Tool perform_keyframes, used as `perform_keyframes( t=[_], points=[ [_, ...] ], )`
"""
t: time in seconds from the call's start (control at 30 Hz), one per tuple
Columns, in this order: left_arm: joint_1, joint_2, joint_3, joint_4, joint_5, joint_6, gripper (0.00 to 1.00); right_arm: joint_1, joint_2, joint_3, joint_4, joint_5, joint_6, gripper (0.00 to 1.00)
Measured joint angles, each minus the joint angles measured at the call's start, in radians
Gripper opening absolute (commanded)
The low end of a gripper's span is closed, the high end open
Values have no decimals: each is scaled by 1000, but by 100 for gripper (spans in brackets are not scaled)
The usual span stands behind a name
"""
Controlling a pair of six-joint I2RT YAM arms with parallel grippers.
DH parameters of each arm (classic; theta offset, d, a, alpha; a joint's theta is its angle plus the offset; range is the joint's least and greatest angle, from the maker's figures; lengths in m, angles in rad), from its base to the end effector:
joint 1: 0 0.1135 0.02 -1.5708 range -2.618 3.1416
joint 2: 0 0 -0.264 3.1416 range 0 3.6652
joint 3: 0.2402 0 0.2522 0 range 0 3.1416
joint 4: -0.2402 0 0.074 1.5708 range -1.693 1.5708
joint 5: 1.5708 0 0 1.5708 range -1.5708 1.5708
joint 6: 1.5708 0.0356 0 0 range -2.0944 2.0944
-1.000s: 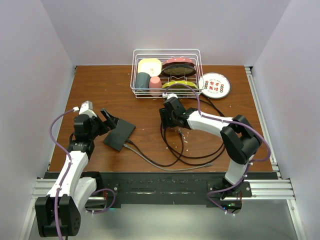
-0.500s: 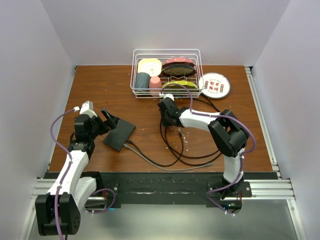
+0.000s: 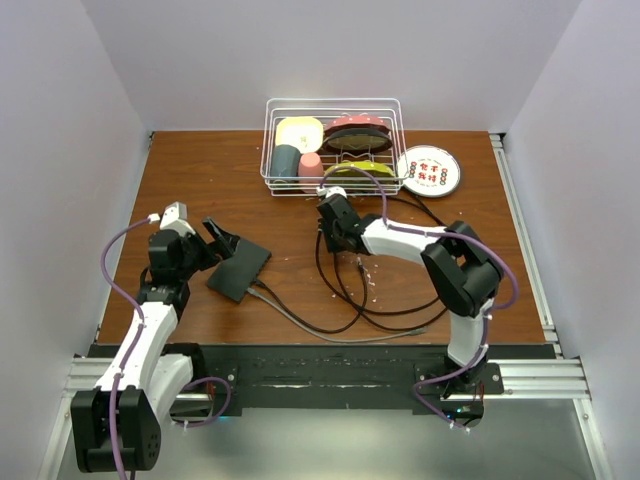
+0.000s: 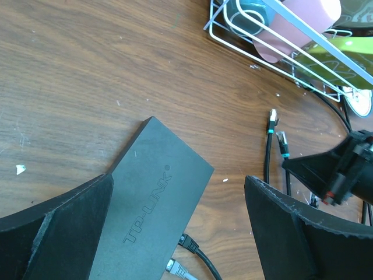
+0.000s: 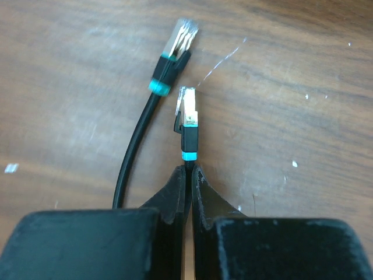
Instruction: Insert the plug into the switch port
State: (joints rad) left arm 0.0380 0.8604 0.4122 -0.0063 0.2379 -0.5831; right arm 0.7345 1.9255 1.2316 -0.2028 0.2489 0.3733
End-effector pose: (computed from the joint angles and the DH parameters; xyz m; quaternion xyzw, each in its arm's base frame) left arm 0.1924 -0.0011 0.2139 -0.1975 0.8212 -0.2385 0.4794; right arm 0.3073 0.2657 0.1658 -0.1278 0.9286 0.0730 0.3407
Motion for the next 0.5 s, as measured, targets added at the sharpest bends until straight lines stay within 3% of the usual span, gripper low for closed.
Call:
perform_keyframes(
  t=[0.33,0.5],
  points=[
    [0,-106,-35,80,112,-3,100,-1,-230,-98,97,-250,-148,0],
    [-1,-156,-71,203,220,-22,98,-1,-306,-152,143,-425,-213,0]
  ],
)
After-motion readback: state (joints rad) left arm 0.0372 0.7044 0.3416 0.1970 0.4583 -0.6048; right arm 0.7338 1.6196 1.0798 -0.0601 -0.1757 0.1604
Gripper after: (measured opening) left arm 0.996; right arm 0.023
